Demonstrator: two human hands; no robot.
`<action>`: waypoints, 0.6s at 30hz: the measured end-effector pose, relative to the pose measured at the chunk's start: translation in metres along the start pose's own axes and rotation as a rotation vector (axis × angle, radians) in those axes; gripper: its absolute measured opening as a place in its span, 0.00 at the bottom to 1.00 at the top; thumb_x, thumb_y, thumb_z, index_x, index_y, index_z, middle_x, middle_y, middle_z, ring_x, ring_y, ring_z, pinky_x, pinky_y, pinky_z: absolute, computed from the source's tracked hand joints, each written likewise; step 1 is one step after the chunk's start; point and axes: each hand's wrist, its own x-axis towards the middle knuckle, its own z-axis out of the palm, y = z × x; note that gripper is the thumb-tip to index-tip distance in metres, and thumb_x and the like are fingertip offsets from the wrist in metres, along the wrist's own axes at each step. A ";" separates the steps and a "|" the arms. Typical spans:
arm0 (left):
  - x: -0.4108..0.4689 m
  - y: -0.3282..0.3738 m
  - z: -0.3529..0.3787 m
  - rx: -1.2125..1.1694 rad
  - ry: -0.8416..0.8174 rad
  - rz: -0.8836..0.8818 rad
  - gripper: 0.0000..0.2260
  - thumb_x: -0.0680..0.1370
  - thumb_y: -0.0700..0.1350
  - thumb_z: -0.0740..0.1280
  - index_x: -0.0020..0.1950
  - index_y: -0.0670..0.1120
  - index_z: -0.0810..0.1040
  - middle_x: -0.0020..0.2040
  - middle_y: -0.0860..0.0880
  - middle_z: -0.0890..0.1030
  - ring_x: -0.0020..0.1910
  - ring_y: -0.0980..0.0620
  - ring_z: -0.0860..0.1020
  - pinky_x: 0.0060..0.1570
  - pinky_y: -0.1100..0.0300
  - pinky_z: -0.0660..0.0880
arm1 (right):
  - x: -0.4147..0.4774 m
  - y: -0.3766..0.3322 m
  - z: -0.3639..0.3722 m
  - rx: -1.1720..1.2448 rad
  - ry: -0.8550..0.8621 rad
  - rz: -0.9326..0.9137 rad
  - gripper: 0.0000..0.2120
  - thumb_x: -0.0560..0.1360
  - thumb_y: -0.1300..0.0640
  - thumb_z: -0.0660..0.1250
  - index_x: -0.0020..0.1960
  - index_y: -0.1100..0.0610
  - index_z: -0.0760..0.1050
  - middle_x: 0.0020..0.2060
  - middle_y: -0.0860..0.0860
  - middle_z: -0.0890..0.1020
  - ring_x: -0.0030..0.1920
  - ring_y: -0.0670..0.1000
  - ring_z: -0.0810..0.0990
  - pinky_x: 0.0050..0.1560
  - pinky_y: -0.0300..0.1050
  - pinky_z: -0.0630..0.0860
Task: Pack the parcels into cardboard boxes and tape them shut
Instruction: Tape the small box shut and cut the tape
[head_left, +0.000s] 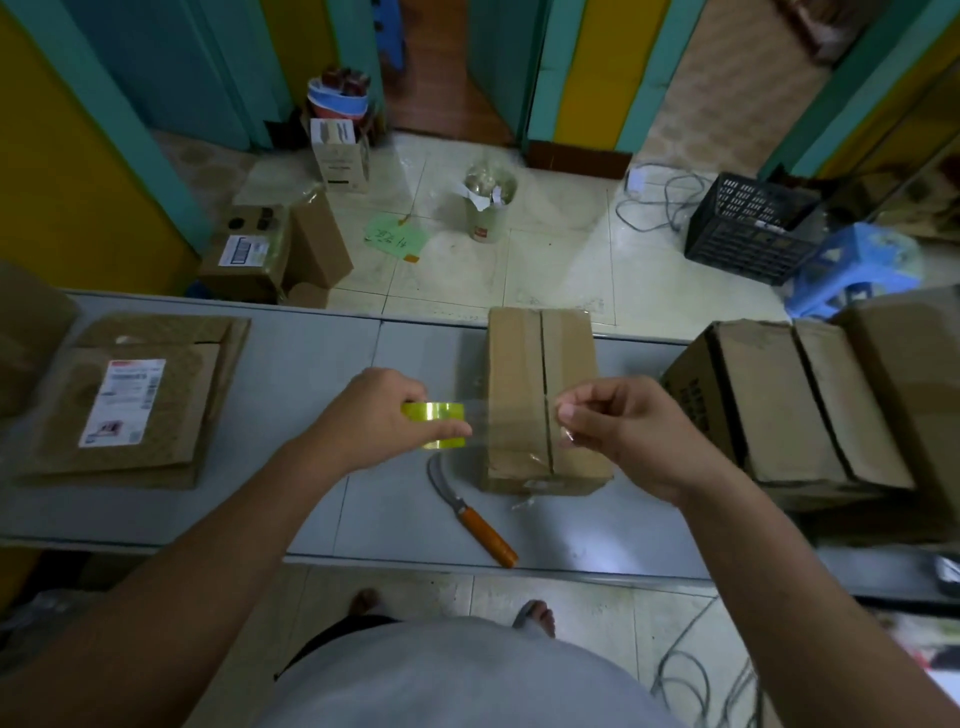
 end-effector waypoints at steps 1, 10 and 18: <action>0.002 -0.002 -0.002 -0.037 -0.010 0.011 0.39 0.64 0.82 0.67 0.31 0.43 0.75 0.26 0.44 0.71 0.27 0.47 0.74 0.30 0.55 0.67 | -0.003 -0.003 -0.005 0.059 0.007 0.014 0.04 0.76 0.64 0.71 0.47 0.63 0.85 0.37 0.58 0.83 0.40 0.52 0.82 0.49 0.45 0.83; -0.001 -0.010 -0.002 -0.228 -0.206 0.042 0.25 0.72 0.68 0.71 0.31 0.48 0.74 0.27 0.53 0.68 0.27 0.57 0.70 0.31 0.58 0.65 | -0.027 0.035 -0.056 0.228 0.094 0.260 0.17 0.67 0.57 0.76 0.49 0.68 0.80 0.37 0.59 0.78 0.38 0.52 0.79 0.42 0.42 0.82; -0.005 -0.009 0.055 0.081 -0.160 -0.151 0.25 0.73 0.65 0.72 0.29 0.49 0.66 0.27 0.49 0.62 0.26 0.52 0.63 0.33 0.56 0.59 | -0.021 0.090 -0.061 0.219 0.217 0.305 0.09 0.75 0.59 0.73 0.41 0.64 0.81 0.33 0.57 0.77 0.35 0.51 0.77 0.42 0.43 0.80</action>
